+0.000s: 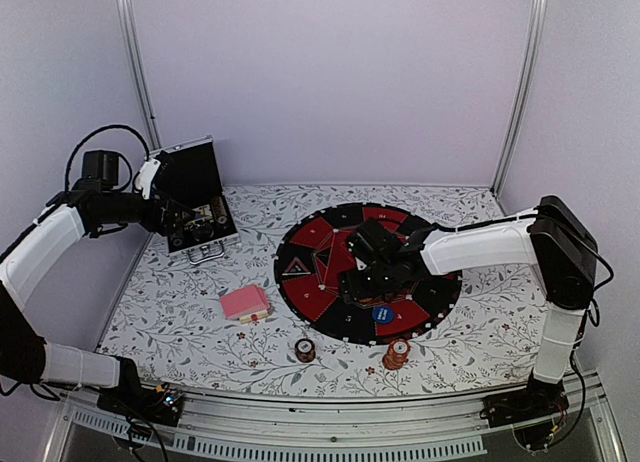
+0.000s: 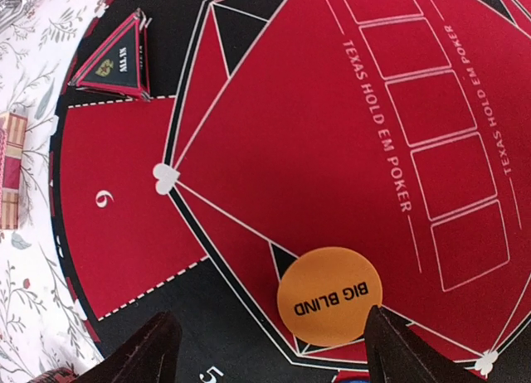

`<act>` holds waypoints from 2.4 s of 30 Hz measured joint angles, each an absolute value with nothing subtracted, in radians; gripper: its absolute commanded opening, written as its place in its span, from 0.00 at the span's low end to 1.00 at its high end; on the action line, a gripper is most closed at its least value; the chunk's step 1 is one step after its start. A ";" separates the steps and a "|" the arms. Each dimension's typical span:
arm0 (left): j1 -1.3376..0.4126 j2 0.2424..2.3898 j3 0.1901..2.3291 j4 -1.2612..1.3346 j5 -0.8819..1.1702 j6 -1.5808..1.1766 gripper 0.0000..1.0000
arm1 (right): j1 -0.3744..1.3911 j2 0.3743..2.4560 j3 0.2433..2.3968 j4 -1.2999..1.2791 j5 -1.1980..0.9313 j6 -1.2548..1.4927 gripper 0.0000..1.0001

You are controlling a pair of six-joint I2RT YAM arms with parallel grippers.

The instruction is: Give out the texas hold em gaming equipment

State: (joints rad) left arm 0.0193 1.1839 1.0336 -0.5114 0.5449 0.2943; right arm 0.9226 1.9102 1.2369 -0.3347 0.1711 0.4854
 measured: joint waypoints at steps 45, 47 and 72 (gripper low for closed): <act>-0.009 1.184 1.065 -0.545 0.551 0.295 1.00 | 0.883 1.999 1.269 -0.358 0.238 0.487 0.60; -0.010 1.184 1.065 -0.545 0.551 0.295 1.00 | 0.880 1.999 1.270 -0.366 0.242 0.482 0.59; -0.010 1.184 1.074 -0.562 0.561 0.296 1.00 | 0.870 1.958 1.199 -0.311 0.186 0.510 0.49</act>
State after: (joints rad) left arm -0.0105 1.1839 1.0740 -0.5617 0.5606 0.2958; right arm 0.8696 1.9583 1.1988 -0.3111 0.1864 0.5098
